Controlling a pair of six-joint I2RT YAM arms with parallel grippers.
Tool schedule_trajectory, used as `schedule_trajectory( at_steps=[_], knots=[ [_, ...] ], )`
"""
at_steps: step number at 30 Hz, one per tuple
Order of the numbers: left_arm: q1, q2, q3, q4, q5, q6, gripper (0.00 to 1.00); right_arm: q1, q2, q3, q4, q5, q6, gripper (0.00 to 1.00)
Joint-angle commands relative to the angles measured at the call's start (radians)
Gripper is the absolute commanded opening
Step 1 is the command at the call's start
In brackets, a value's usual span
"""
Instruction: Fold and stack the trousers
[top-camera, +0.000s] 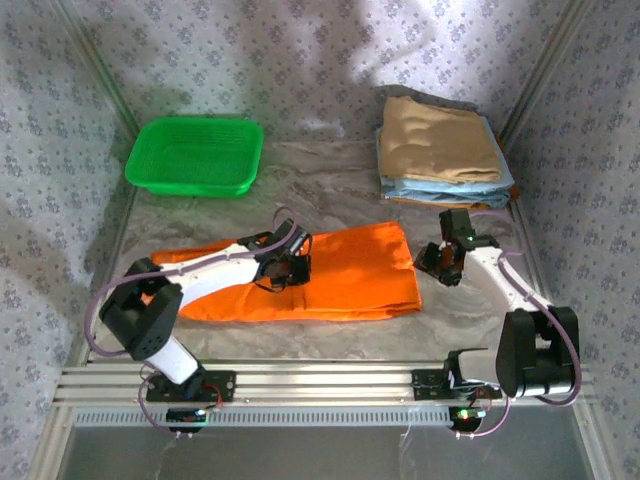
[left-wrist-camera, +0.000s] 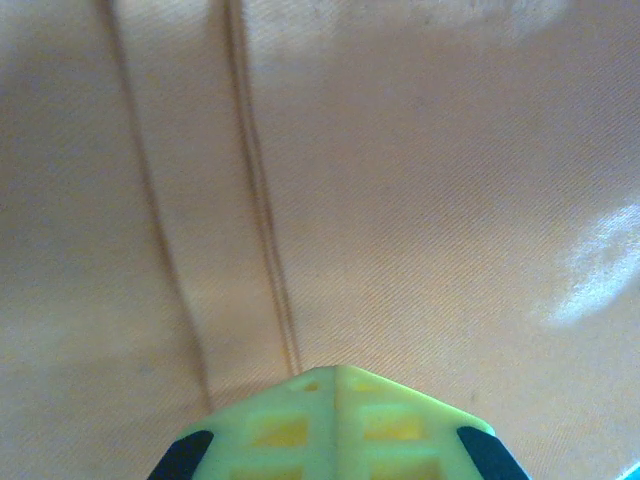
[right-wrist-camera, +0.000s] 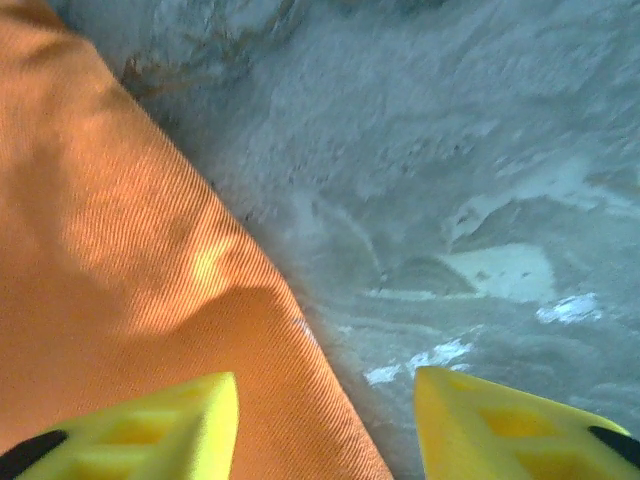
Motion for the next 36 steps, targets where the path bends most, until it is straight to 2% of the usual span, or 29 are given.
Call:
schedule_trajectory(
  at_steps=[1, 4, 7, 10, 13, 17, 20, 21, 24, 25, 30, 36],
  knots=[
    [0.036, -0.094, -0.011, -0.075, -0.030, 0.030, 0.04, 0.027, 0.007, -0.040, -0.010, -0.037, -0.025, 0.55],
    [0.040, -0.135, -0.042, -0.062, -0.019, 0.018, 0.05, 0.088, -0.020, -0.077, 0.002, -0.035, 0.002, 0.50],
    [0.005, -0.112, -0.012, -0.104, -0.052, 0.022, 0.04, 0.168, -0.037, -0.092, -0.001, 0.006, 0.033, 0.26],
    [-0.043, -0.071, 0.014, -0.108, -0.081, 0.025, 0.00, 0.198, -0.012, -0.106, -0.001, 0.034, 0.082, 0.05],
    [-0.060, -0.059, -0.023, -0.046, -0.064, -0.005, 0.00, 0.185, 0.007, -0.120, -0.024, 0.084, 0.109, 0.00],
    [-0.070, -0.048, -0.107, 0.058, -0.030, -0.050, 0.00, 0.148, 0.001, -0.136, -0.028, 0.047, 0.120, 0.00],
    [-0.078, -0.028, -0.159, 0.107, -0.026, -0.074, 0.00, 0.132, -0.028, -0.119, -0.060, 0.067, 0.118, 0.08],
    [-0.081, -0.022, -0.175, 0.123, -0.025, -0.083, 0.00, 0.121, -0.044, -0.109, -0.071, 0.082, 0.119, 0.15],
    [-0.085, 0.001, -0.215, 0.168, -0.019, -0.095, 0.00, 0.083, -0.073, -0.097, -0.053, 0.109, 0.096, 0.53],
    [-0.086, 0.009, -0.222, 0.176, -0.016, -0.095, 0.00, 0.072, -0.066, -0.095, -0.040, 0.114, 0.097, 0.59],
    [-0.085, 0.022, -0.239, 0.183, -0.034, -0.086, 0.00, 0.054, 0.030, -0.041, -0.008, 0.060, 0.023, 0.71],
    [-0.085, 0.018, -0.254, 0.173, -0.053, -0.071, 0.00, 0.037, 0.140, 0.028, 0.047, -0.013, -0.069, 0.72]
  ],
)
